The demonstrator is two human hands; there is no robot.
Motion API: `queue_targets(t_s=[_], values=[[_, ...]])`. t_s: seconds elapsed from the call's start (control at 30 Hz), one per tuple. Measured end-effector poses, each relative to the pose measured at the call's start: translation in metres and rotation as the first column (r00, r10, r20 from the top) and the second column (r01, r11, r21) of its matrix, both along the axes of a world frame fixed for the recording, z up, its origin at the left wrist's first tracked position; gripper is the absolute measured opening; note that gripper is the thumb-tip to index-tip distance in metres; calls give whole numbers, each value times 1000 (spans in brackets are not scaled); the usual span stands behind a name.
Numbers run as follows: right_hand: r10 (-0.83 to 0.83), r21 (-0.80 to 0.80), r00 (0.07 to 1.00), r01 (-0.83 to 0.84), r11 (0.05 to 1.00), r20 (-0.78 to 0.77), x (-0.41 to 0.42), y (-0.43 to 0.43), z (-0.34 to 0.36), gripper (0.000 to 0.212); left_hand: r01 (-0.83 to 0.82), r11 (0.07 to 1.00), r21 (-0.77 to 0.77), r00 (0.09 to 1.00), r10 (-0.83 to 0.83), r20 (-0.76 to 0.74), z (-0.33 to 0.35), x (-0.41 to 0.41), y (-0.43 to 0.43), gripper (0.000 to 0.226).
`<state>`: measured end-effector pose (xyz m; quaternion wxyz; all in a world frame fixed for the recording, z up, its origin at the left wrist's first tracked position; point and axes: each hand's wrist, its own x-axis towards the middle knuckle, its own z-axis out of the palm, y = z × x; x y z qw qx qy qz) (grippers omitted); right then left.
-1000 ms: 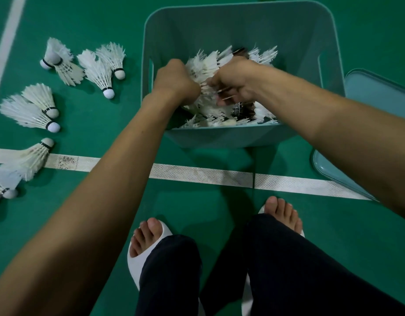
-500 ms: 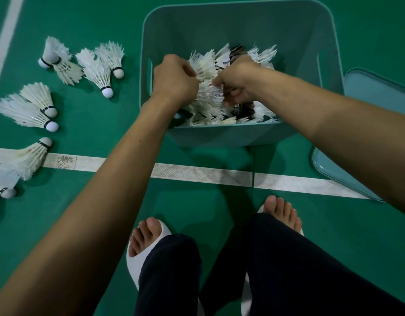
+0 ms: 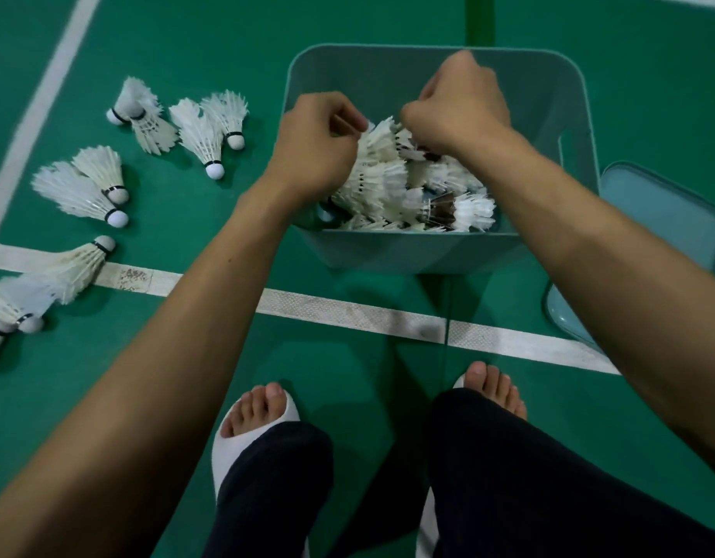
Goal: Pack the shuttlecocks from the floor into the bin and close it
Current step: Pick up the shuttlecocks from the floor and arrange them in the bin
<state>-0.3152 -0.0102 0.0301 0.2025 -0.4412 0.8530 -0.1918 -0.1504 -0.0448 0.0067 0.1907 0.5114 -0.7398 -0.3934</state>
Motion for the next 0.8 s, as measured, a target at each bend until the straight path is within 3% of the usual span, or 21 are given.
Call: queue_targets(t_s=[0.1, 0.17, 0.3, 0.43, 0.5, 0.57, 0.73, 0.8], values=[[73, -219, 996, -84, 972, -59, 40, -9, 24, 30, -3, 986, -164, 1000, 0, -21, 21, 15, 11, 26], [124, -312, 991, -134, 941, -53, 72, -15, 37, 38, -92, 962, -256, 996, 88, -28, 29, 33, 11, 22], [223, -361, 975, -213, 908, -15, 118, -27, 43, 38, -330, 912, -243, 940, 340, 2, 28, 82, -2, 19], [320, -275, 943, -285, 918, 92, 162, -43, 33, 37, -443, 893, -83, 879, 451, 157, -9, 136, -8, 16], [376, -210, 921, -348, 913, 107, 185, -53, 23, 37, -507, 862, -3, 834, 492, 248, -31, 156, -8, 30], [427, -136, 897, -412, 901, 112, 207, -64, 10, 34, -603, 797, 11, 732, 548, 404, -52, 171, -6, 42], [596, 107, 785, -616, 781, 168, 270, -94, -29, 34, -703, 649, -292, 440, 719, 538, -91, 241, -10, 69], [647, 146, 738, -673, 725, 190, 293, -103, -46, 27, -707, 635, -310, 377, 710, 595, -98, 278, -18, 88]])
